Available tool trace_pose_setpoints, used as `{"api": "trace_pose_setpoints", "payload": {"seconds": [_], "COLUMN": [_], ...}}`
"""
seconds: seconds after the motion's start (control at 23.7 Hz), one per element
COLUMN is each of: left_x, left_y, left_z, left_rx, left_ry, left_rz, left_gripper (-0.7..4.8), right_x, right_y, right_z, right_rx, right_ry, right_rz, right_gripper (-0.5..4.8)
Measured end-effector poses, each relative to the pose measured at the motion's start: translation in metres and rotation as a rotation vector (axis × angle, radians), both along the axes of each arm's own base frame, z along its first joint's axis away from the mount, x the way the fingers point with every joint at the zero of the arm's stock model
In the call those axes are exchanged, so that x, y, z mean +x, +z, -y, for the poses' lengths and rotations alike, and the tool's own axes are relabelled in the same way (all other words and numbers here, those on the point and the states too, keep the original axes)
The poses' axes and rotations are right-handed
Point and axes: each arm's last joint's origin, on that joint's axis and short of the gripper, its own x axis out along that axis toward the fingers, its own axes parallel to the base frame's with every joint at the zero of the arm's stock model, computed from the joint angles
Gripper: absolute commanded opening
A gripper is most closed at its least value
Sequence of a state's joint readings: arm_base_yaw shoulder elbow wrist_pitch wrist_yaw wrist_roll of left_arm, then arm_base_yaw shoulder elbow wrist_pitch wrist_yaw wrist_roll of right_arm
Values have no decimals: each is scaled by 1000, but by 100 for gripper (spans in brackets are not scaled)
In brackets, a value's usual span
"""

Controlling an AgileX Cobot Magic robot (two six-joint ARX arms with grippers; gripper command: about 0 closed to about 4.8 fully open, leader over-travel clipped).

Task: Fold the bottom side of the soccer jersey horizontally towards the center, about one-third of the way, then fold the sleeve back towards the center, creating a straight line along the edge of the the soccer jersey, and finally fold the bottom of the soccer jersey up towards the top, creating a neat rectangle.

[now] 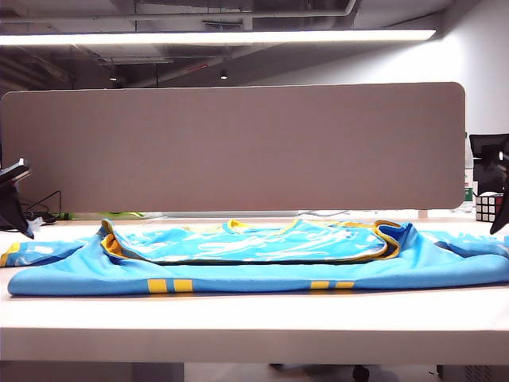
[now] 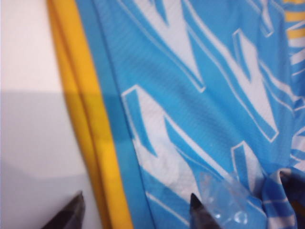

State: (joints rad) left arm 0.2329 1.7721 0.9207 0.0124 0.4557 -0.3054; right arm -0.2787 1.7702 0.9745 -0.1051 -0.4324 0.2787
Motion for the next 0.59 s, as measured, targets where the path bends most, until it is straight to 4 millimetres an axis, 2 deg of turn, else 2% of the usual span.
{"api": "trace_pose_setpoints", "payload": {"seconds": [0.42, 0.46, 0.59], "left_x": [23, 24, 26], "left_y": [-23, -25, -27], "left_z": [3, 4, 8], "left_rx": [-76, -73, -67], "left_ry": [-99, -103, -111], "left_rz": [109, 117, 126], "left_gripper": [269, 244, 68], "right_x": [18, 19, 22], "right_y": [-15, -15, -18], "right_z": [-3, -4, -7], "right_rx": [28, 26, 15], "right_ry": [66, 69, 71], "right_rz": [80, 85, 90], "right_gripper": [316, 285, 86]}}
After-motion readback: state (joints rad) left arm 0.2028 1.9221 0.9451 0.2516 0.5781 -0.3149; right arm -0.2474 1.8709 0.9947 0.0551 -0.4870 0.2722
